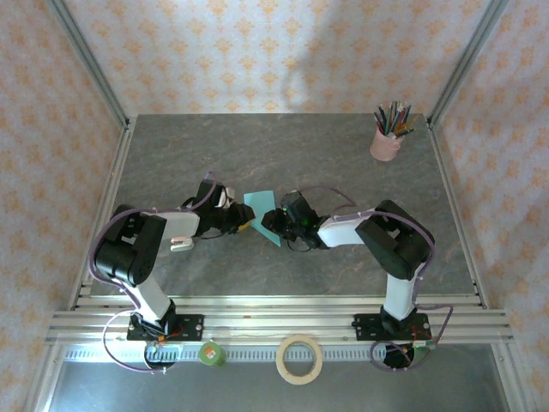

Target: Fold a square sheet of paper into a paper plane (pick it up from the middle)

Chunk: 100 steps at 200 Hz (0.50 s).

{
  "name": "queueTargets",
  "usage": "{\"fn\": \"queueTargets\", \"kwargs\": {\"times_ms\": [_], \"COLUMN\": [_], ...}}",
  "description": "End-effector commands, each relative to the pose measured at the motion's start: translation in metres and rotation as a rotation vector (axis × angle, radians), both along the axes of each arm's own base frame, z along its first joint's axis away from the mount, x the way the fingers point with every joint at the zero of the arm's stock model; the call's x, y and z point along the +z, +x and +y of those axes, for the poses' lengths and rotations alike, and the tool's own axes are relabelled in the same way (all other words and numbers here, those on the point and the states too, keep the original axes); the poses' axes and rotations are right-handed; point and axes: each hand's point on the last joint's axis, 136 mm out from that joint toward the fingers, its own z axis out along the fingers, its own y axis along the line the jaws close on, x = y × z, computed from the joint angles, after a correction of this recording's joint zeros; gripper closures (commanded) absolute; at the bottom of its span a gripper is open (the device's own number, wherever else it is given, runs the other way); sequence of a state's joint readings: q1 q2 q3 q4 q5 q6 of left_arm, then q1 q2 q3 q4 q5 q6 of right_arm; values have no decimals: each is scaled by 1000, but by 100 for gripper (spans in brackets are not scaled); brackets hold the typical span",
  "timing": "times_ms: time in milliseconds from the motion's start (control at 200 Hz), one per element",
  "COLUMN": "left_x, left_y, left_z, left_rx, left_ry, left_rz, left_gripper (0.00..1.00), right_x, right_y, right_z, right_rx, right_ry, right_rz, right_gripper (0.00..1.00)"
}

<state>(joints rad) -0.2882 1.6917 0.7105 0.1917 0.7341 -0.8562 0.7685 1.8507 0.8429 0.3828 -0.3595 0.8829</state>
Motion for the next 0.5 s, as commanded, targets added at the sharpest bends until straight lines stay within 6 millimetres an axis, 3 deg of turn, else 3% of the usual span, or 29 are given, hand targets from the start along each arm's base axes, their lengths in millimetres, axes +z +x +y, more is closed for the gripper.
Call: {"fn": "queueTargets", "kwargs": {"times_ms": [0, 365, 495], "left_x": [22, 20, 10], "left_y": [14, 13, 9], "left_z": [-11, -18, -16], "left_rx": [-47, -142, -172], "left_ry": [-57, -140, -111], "left_rz": [-81, -112, -95], "left_gripper": [64, 61, 61], "right_x": [-30, -29, -27], "right_y": [-12, -11, -10], "right_z": [-17, -19, -19], "right_rx": [-13, -6, -4], "right_ry": [-80, -86, -82], "right_rz": [66, 60, 54], "right_gripper": [69, 69, 71]}}
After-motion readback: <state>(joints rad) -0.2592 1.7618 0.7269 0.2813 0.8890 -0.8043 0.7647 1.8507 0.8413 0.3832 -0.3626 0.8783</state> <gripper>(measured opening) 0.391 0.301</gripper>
